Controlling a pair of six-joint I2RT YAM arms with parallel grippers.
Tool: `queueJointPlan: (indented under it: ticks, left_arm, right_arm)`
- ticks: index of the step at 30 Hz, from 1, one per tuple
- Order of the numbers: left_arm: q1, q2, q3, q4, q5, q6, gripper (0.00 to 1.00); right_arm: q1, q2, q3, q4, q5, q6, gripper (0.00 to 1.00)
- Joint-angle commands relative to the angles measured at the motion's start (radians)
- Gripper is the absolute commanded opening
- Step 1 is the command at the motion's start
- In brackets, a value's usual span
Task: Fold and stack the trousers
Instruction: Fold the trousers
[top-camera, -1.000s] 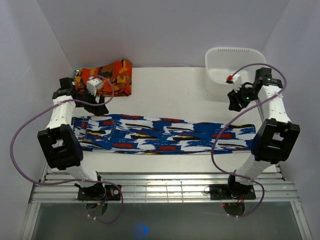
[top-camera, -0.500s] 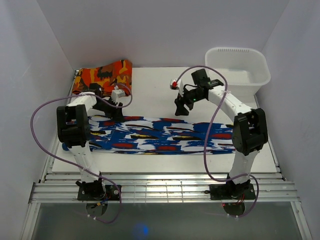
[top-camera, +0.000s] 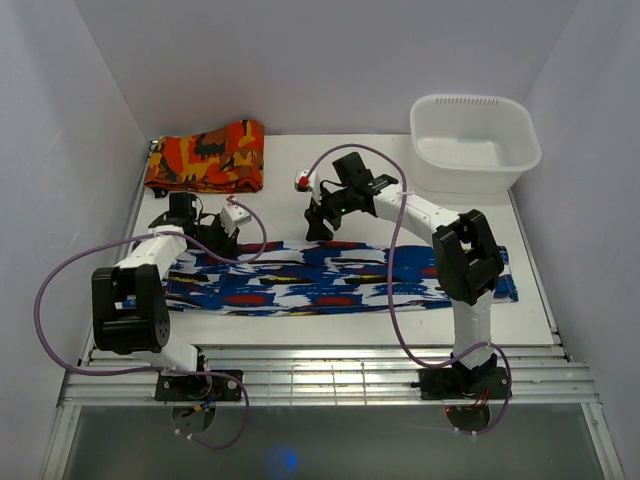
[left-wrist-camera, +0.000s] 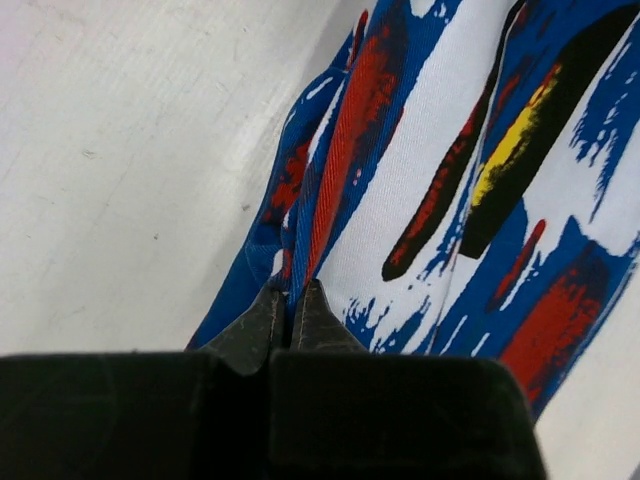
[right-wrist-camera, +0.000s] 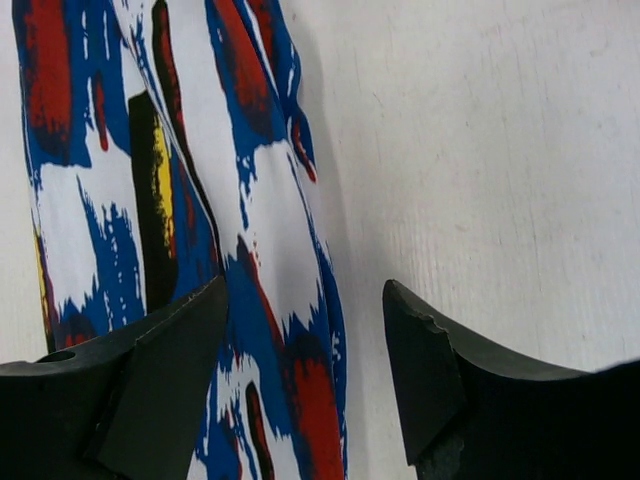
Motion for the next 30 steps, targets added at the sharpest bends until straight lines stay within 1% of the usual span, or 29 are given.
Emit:
queueJointPlan:
  ticks: [1, 3, 5, 9, 14, 15, 17, 18, 19, 20, 21, 22, 23, 24, 25, 26, 27, 28, 30]
  left_arm:
    - [-0.022, -0.076, -0.123, 0.143, -0.073, 0.046, 0.03]
    - [-0.024, -0.093, -0.185, 0.185, -0.116, 0.043, 0.1]
    - [-0.024, -0.107, -0.207, 0.217, -0.131, 0.039, 0.15]
    - [-0.024, -0.113, -0.219, 0.237, -0.137, 0.025, 0.16]
    - [-0.025, -0.117, -0.218, 0.249, -0.122, 0.026, 0.16]
    - [-0.024, -0.12, -0.218, 0.253, -0.119, 0.026, 0.16]
    - [-0.025, -0.125, -0.221, 0.259, -0.125, 0.029, 0.17]
    - [-0.025, -0.131, -0.224, 0.262, -0.128, 0.028, 0.17]
    - [-0.025, -0.131, -0.224, 0.265, -0.134, 0.028, 0.18]
    - [-0.025, -0.134, -0.226, 0.266, -0.147, 0.025, 0.19]
    - [-0.025, -0.136, -0.224, 0.268, -0.153, 0.022, 0.21]
    - [-0.025, -0.137, -0.223, 0.266, -0.159, 0.007, 0.23]
    - [-0.025, -0.137, -0.219, 0.265, -0.167, -0.001, 0.24]
    - [-0.025, -0.137, -0.213, 0.262, -0.167, -0.007, 0.24]
    - [-0.025, -0.137, -0.209, 0.257, -0.167, -0.012, 0.24]
    - [-0.025, -0.139, -0.206, 0.247, -0.164, -0.013, 0.24]
    - [-0.025, -0.142, -0.204, 0.243, -0.157, -0.014, 0.24]
    - [-0.025, -0.143, -0.204, 0.242, -0.154, -0.01, 0.25]
    - [-0.025, -0.156, -0.206, 0.236, -0.145, 0.003, 0.25]
  right_arm:
    - [0.056, 0.026, 0.021, 0.102, 0.003, 0.027, 0.7]
    - [0.073, 0.046, 0.003, 0.106, 0.011, 0.013, 0.72]
    - [0.104, 0.059, -0.002, 0.084, 0.02, -0.031, 0.73]
    - [0.138, 0.092, -0.042, 0.089, 0.058, -0.083, 0.74]
    - [0.144, 0.127, -0.039, 0.116, 0.104, -0.071, 0.76]
    - [0.144, 0.133, -0.036, 0.121, 0.108, -0.065, 0.71]
    - [0.142, 0.133, -0.034, 0.119, 0.109, -0.062, 0.57]
    - [0.144, 0.127, -0.039, 0.119, 0.109, -0.06, 0.41]
    - [0.144, 0.11, -0.058, 0.127, 0.108, -0.054, 0.28]
    - [0.145, 0.098, -0.072, 0.136, 0.112, -0.051, 0.13]
    - [0.147, 0.072, -0.086, 0.148, 0.115, -0.048, 0.1]
    - [0.154, 0.061, -0.098, 0.156, 0.118, -0.049, 0.08]
    - [0.159, 0.049, -0.115, 0.155, 0.124, -0.056, 0.08]
    - [0.165, 0.031, -0.121, 0.15, 0.126, -0.062, 0.17]
    - [0.171, 0.026, -0.123, 0.144, 0.123, -0.071, 0.31]
    - [0.182, 0.021, -0.111, 0.098, 0.109, -0.097, 0.46]
    - [0.184, 0.02, -0.105, 0.077, 0.095, -0.105, 0.89]
    - [0.185, 0.02, -0.095, 0.052, 0.083, -0.114, 0.97]
    - [0.185, 0.009, -0.079, 0.026, 0.06, -0.117, 0.93]
